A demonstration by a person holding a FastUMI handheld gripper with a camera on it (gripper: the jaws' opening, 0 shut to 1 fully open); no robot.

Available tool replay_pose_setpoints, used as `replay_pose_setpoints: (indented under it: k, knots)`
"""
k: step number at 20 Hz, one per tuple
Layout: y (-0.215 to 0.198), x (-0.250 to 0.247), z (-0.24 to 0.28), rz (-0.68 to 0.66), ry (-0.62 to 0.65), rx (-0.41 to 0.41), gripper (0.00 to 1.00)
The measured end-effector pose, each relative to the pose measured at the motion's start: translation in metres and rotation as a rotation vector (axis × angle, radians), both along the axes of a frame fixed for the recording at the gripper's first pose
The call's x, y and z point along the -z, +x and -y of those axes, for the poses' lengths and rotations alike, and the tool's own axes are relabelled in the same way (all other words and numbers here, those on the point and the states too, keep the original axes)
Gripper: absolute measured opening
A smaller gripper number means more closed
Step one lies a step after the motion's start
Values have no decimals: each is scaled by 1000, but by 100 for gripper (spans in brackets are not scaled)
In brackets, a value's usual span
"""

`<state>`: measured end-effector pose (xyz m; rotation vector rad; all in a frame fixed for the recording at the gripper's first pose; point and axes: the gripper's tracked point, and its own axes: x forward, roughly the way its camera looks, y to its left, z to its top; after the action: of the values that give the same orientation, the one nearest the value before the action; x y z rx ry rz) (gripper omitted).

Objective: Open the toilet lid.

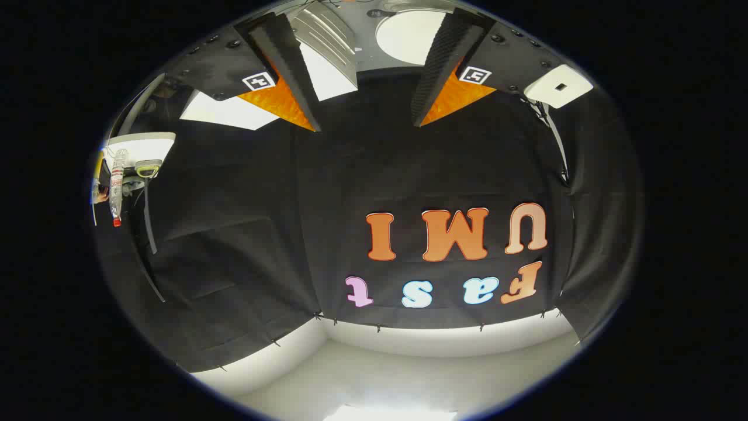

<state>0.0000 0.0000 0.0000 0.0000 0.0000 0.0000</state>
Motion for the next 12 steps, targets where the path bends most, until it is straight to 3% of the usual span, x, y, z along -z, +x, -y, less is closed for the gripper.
replay_pose_setpoints:
  k: [12]
  knots:
    - [0,7,1,-13,-17,25,98]
